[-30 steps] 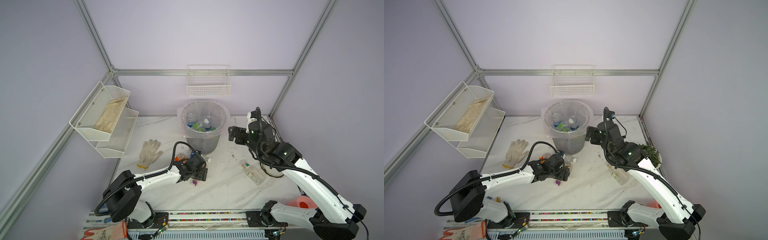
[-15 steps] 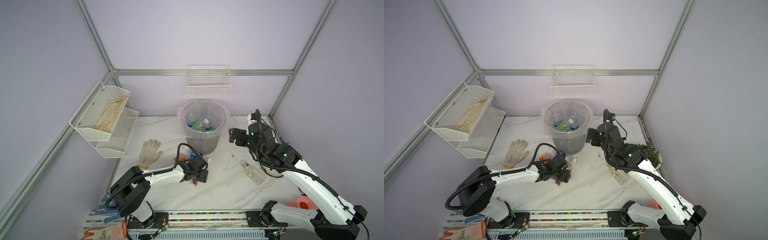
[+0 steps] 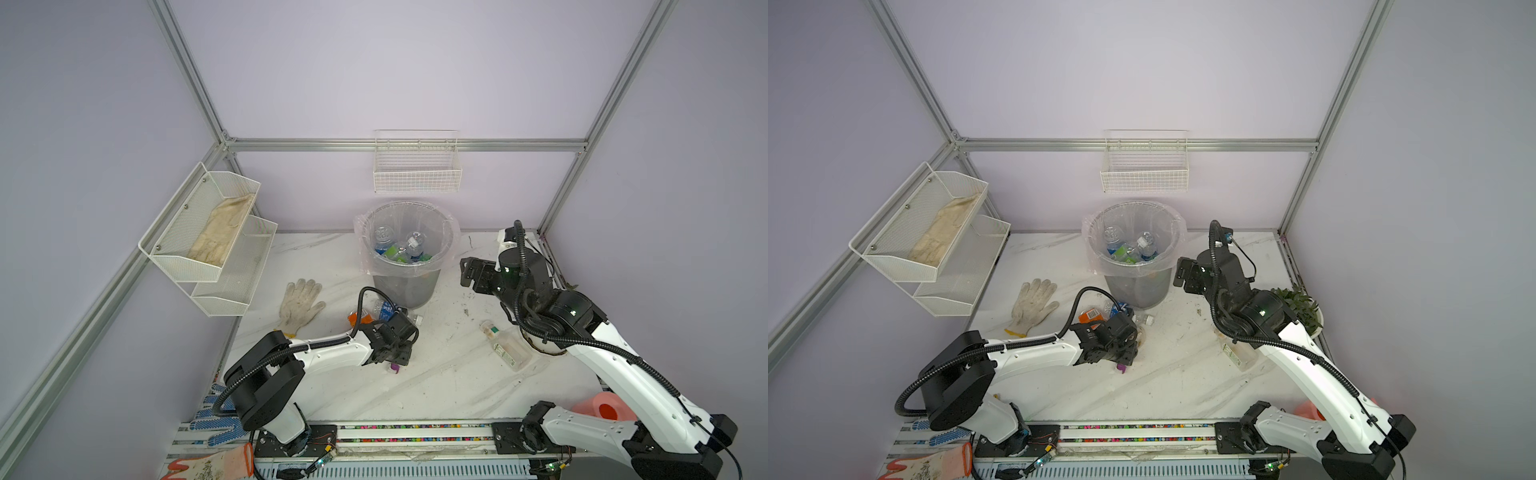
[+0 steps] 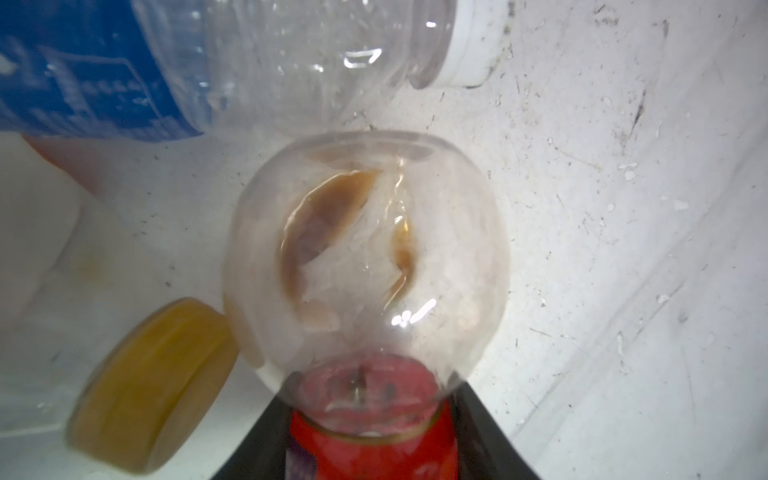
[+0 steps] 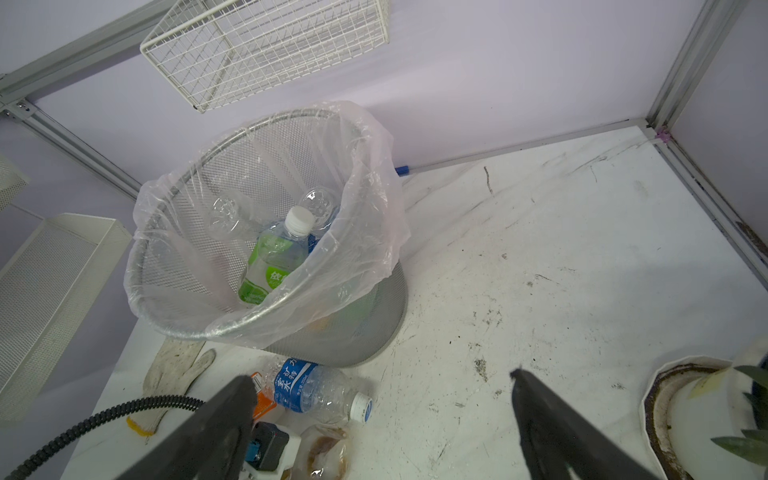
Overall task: Throw the plastic bottles in the bin
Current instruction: 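Close the left gripper around the round clear bottle with red label, then lift the red-labelled bottle over the bin while the right gripper nears the plant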
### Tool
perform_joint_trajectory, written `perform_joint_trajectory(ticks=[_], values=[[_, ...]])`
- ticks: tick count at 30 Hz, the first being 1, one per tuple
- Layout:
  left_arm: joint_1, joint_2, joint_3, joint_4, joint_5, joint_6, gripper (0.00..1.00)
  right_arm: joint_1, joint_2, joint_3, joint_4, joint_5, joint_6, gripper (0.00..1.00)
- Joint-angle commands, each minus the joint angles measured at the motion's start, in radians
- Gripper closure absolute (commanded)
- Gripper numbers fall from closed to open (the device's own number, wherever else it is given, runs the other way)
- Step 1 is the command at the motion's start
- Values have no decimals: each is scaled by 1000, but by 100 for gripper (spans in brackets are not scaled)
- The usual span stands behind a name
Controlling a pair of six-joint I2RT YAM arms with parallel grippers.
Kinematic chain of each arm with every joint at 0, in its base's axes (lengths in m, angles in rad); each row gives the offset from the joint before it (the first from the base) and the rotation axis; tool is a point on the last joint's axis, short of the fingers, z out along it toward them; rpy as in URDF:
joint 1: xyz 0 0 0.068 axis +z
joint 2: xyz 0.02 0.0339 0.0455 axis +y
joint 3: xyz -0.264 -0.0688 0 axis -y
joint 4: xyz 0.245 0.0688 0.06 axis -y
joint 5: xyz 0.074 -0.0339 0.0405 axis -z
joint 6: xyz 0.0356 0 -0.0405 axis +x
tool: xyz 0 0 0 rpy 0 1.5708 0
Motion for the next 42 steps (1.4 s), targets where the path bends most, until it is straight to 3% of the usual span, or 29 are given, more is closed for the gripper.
perform_joint_trajectory(ticks=[1, 22, 29, 42], values=[[-17, -5, 100, -26, -57, 10, 56, 0, -21, -8, -30, 21, 16, 2], [-146, -99, 279, -216, -250, 71, 59, 0, -60, -6, -51, 74, 18, 3], [-191, -193, 358, -259, -332, 112, 59, -1, -64, -10, -84, 140, 37, 3], [-240, -325, 465, -274, -417, 190, 60, -9, -82, -63, -90, 136, 61, 2]])
